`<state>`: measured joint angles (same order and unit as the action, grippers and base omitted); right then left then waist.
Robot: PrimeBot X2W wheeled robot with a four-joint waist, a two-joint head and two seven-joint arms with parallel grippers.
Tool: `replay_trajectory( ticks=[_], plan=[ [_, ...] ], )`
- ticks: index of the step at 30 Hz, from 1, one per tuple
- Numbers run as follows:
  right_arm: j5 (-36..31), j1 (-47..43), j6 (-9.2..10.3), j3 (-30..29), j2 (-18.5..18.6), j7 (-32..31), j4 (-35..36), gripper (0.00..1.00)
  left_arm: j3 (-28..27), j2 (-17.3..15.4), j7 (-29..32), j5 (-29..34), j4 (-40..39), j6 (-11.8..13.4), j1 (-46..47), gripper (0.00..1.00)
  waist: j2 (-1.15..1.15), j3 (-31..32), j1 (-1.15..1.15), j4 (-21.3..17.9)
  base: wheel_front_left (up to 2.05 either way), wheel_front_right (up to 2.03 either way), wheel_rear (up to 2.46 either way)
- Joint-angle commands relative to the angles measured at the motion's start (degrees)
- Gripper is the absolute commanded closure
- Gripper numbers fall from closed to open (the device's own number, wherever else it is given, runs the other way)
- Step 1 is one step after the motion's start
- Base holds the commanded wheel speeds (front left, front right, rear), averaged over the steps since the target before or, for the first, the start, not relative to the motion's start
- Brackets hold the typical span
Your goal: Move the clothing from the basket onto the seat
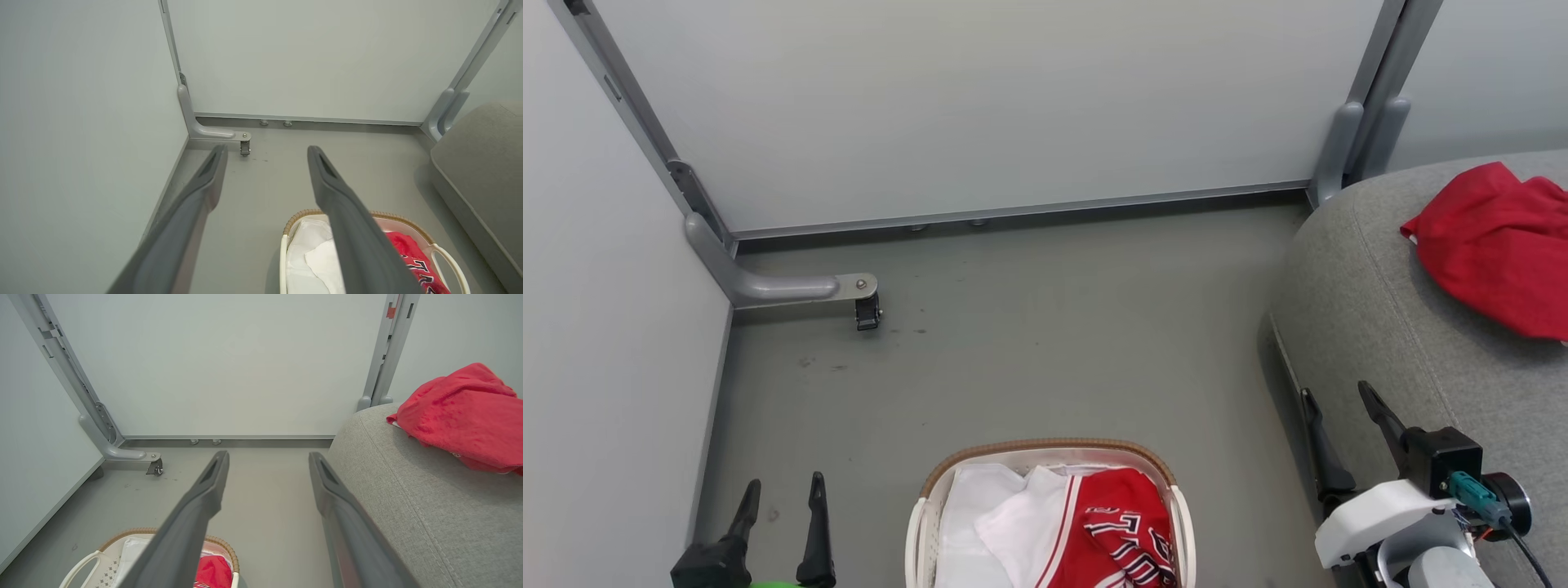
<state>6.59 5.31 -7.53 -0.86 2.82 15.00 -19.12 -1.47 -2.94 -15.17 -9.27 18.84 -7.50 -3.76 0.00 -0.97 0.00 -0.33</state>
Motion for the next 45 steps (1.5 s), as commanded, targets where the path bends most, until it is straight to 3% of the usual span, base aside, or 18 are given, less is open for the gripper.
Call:
replay_trajectory(
  ticks=[1, 15, 31, 45],
  plan=[
    [0.2, -0.3, 0.08, 0.0, 0.2, 0.3, 0.2, 0.0, 0.2, 0.0, 0.0, -0.3, 0.1, 0.0, -0.5, 0.0, 0.0, -0.2, 0.0, -0.2, 0.0, 0.0, 0.0],
    [-0.6, 8.9, 0.08, 2.0, 0.2, 0.3, 4.3, 0.0, 9.8, -0.1, 0.0, -2.9, 2.8, 0.1, 10.1, 0.0, 0.0, -14.3, 0.0, -4.9, 0.0, 0.0, 0.0],
    [0.2, 18.4, 0.08, 4.0, 0.2, 0.3, 8.5, 0.0, 25.8, -5.6, 0.0, -10.4, 12.2, 0.1, 26.5, 0.0, 0.0, -31.8, 0.0, -10.2, 0.0, 0.0, 0.0],
    [0.7, 21.3, 0.08, 4.0, 0.2, 0.3, 11.0, 0.0, 42.2, -9.9, 0.0, -18.0, 17.3, 0.0, 35.3, 0.0, 0.0, -41.4, 0.0, -12.2, 0.0, 0.0, 0.0]
  ],
)
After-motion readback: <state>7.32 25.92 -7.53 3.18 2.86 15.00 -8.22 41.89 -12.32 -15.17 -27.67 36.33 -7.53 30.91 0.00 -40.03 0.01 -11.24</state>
